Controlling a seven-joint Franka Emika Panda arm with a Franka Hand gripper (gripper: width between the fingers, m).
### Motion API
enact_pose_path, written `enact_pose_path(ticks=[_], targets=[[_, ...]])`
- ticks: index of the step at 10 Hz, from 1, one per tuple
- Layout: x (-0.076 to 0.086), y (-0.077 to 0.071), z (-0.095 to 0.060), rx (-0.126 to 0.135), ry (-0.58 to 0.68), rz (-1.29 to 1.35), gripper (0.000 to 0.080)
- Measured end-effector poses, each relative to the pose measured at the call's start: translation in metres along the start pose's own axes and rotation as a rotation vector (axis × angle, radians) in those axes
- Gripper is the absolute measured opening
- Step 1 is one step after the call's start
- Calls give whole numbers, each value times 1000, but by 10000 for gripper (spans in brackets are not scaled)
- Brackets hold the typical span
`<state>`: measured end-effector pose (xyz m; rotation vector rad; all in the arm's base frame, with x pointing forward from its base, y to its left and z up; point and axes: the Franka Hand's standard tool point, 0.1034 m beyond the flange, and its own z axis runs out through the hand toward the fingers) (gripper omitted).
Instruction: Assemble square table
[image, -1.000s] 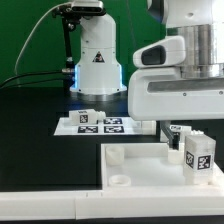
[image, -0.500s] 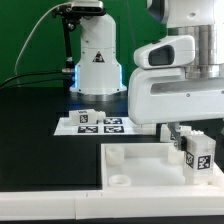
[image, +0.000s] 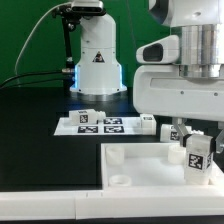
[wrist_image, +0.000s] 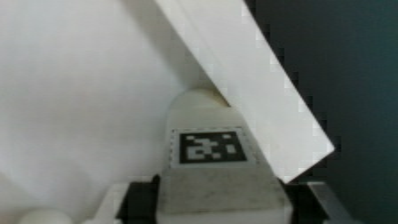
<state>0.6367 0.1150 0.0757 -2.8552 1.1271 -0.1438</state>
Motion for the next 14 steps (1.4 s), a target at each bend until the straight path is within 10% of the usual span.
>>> enact_pose_path(ticks=[6,8,9,14], targets=[[0,-2,0,13,-57,805,287],[0,-2,1,14,-56,739,355],[-1,0,2,21,-51,591,540],[0,3,0,33,-29,-32,648]])
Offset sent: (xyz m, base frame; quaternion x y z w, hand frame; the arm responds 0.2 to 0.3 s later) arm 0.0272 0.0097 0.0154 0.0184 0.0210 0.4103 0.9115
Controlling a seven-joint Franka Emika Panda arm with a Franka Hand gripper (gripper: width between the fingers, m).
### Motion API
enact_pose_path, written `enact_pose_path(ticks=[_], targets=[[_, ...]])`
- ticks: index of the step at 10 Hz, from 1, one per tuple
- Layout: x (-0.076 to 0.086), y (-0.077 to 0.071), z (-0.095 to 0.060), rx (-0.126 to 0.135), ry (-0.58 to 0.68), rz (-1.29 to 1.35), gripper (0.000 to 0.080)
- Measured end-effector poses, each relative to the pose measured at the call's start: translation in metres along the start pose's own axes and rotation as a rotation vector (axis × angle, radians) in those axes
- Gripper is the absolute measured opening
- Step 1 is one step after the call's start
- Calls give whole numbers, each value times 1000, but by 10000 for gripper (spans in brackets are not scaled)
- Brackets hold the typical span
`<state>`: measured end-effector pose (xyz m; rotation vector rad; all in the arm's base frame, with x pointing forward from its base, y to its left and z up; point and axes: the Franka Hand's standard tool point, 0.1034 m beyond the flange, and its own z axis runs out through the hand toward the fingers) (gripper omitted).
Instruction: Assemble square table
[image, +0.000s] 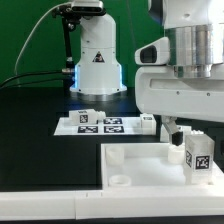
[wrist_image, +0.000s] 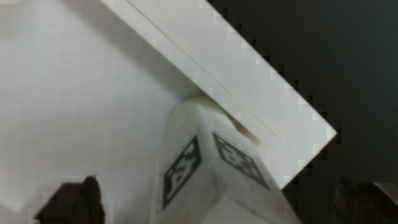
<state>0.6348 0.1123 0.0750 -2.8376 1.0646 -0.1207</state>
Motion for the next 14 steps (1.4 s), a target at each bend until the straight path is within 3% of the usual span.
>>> enact_pose_path(ticks=[3,4,6,8,10,14], targets=[[2,-3,0,13,40,-396,649],[-3,-6,1,16,35,-417,649],[-2,-4,2,14,34,-365,637],[-3,1,3,5,21,-215,312],[-3,2,3,2,19,-111,312],[3,12,2,-53,38,245,313]])
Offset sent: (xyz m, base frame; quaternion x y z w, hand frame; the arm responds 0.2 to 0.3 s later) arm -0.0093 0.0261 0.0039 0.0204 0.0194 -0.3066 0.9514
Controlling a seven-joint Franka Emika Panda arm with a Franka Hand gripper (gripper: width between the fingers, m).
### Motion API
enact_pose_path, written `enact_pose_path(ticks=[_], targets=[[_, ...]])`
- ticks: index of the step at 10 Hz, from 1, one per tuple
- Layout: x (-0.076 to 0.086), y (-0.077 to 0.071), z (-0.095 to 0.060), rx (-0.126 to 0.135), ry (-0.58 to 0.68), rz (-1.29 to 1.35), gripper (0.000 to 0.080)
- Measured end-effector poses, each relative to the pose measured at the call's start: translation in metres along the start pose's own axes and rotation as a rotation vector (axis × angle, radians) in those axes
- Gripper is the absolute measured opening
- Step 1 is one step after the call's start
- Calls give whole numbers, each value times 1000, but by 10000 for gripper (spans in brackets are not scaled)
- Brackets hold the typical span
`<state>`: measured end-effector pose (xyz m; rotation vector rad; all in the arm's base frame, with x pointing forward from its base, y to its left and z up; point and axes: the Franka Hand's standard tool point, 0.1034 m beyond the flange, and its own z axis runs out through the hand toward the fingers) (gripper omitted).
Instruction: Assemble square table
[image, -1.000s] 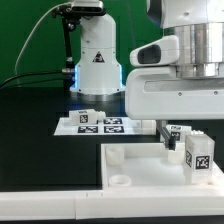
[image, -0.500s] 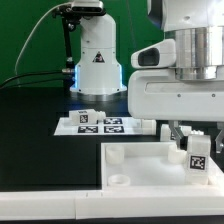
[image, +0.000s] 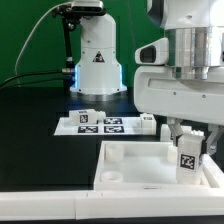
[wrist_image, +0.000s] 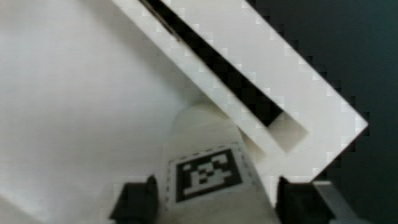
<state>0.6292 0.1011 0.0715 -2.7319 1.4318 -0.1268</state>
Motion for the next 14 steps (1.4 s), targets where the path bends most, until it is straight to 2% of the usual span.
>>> enact_pose_path(ticks=[1,5,6,7,8,13,14], targets=[[4,4,0,-10,4,17,314],[4,3,-1,-11,4,-12,314],[0,-1,-9,-14,-1,-113,560],[-3,-6,-18,-9,-1,-178,560],[-7,-9,-25,-4,-3,-167,631],[-7,-8,-24,-6,-3,-168,648],[-12,-8,-26,-5,-7,-167,648]])
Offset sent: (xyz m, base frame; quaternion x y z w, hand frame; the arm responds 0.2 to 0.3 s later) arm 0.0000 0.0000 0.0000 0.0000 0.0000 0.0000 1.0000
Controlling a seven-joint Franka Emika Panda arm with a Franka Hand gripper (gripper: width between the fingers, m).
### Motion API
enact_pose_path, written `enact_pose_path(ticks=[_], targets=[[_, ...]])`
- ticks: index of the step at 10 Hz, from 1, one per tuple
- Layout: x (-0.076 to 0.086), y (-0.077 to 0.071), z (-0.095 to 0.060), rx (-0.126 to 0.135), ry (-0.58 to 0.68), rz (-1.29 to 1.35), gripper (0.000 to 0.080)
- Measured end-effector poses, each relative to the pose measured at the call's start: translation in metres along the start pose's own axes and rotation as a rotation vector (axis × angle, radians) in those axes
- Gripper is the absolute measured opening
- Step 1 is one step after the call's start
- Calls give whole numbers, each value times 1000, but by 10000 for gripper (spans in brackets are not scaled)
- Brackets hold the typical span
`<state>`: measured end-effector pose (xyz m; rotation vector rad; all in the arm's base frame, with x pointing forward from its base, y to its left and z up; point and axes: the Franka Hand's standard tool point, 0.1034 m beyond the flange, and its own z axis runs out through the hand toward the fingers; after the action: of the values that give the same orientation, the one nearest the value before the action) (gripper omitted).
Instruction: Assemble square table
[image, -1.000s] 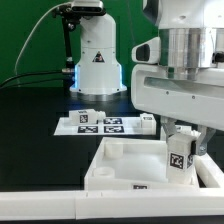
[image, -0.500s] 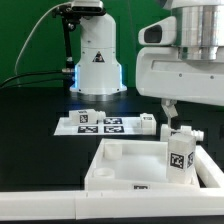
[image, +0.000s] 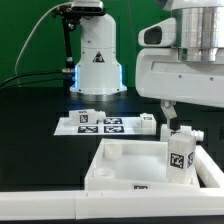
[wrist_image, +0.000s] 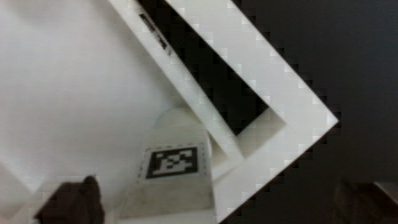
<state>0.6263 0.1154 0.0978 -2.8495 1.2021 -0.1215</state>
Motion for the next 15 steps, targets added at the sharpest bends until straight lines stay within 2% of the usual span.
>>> enact_pose_path(ticks=[2,3,4,7,8,9,10,11,12,13,15], targets=[[-26,14,-10,8,-12,122,648],[-35,22,-11,3,-25,159,648],[-34,21,-10,-4,-17,124,648],[-34,22,-9,-5,-19,133,648],[-31,30,-6,2,-40,217,648],[-39,43,-5,1,-63,310,648],[-56,55,-5,3,-70,418,648],[-78,66,-6,-22,-77,434,648],[-83,60,-6,-34,-76,402,648],[-81,58,-6,-28,-76,399,648],[-83,60,-4,-32,-77,400,648]])
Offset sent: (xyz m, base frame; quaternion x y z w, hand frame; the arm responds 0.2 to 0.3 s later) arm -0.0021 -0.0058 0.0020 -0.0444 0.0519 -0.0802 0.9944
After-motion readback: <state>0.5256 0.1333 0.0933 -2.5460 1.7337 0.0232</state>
